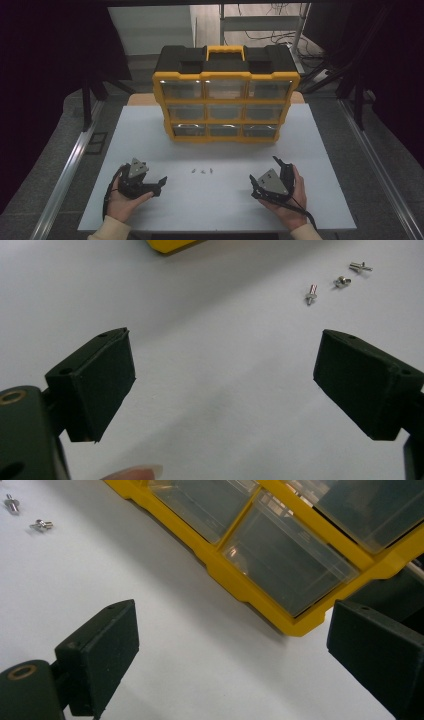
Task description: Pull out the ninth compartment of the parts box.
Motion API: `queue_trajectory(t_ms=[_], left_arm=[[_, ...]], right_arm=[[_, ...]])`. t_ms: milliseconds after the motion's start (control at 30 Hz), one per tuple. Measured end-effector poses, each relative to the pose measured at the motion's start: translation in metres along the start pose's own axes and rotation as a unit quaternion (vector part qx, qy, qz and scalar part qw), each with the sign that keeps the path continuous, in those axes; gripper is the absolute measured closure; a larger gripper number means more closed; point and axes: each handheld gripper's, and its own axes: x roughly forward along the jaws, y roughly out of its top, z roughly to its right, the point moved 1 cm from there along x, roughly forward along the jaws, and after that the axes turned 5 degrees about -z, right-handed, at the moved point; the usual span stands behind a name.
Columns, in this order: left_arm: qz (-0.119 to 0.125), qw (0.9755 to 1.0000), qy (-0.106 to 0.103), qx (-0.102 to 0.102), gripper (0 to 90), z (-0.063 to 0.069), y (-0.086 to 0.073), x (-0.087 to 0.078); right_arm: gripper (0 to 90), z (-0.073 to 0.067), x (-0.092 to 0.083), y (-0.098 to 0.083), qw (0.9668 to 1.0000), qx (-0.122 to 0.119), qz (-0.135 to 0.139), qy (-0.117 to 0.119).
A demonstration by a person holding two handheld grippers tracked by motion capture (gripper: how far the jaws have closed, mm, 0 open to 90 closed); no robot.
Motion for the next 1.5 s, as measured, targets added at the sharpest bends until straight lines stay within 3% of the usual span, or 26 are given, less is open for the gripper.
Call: queue_trajectory(t_ms=[633,1500], left_arm=[[0.000,1.0000,0.000,0.000,9.9,-0.0007,-0.0003,0.0000],[-0.001,1.0000,0.000,0.001,9.9,0.0001,0.0001,0.0003]], right_arm=[[5.4,-0.0027,0.0010,-0.0014,0.9980,-0.041,0.020,-0.045],[5.9,-0.0045,0.0005,-0.0012,0.9929,-0.088,0.025,-0.076]])
